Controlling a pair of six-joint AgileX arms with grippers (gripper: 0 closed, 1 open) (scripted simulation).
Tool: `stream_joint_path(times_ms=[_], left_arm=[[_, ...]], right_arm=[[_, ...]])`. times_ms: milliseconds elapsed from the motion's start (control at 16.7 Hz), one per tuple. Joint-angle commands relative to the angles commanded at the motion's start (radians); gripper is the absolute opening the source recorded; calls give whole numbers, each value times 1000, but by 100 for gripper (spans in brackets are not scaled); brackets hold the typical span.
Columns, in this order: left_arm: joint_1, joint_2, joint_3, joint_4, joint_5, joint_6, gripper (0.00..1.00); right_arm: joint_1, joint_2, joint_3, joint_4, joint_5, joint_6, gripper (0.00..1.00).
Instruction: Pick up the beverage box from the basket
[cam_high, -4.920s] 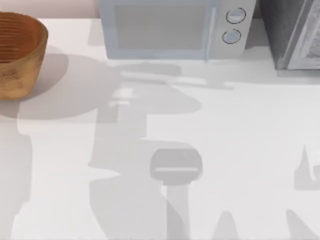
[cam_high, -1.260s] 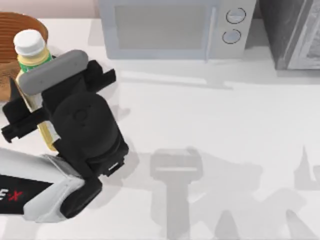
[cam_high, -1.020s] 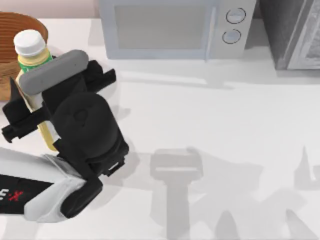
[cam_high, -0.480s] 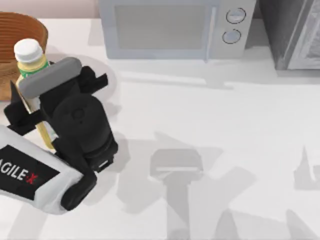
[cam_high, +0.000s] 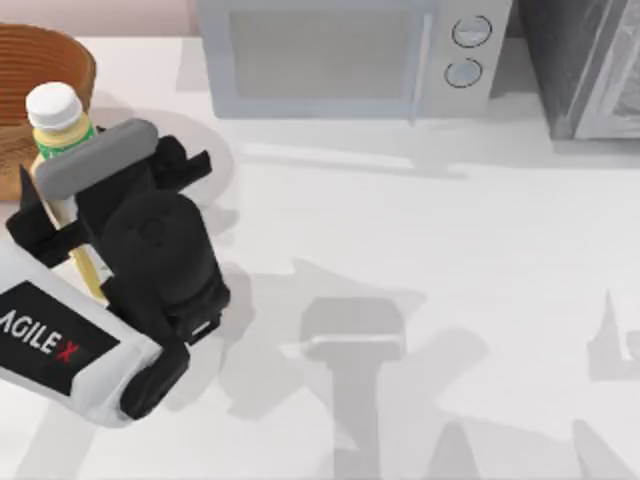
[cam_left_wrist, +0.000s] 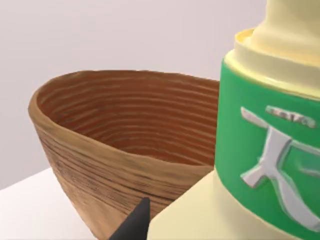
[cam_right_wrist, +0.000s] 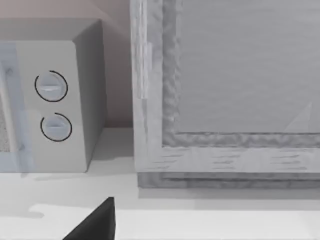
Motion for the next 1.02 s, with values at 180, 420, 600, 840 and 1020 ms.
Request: stream_joint_path(times_ms=[180, 420, 600, 840, 1020], left_arm=[[0, 0, 0, 0, 0, 0, 38], [0, 0, 0, 0, 0, 0, 68], [0, 0, 0, 0, 0, 0, 90], [0, 0, 0, 0, 0, 0, 100], [0, 0, 0, 0, 0, 0, 100]], right_arm=[[0, 0, 0, 0, 0, 0, 100], [0, 0, 0, 0, 0, 0, 100], [0, 0, 0, 0, 0, 0, 100], [0, 0, 0, 0, 0, 0, 100], [0, 0, 0, 0, 0, 0, 100]])
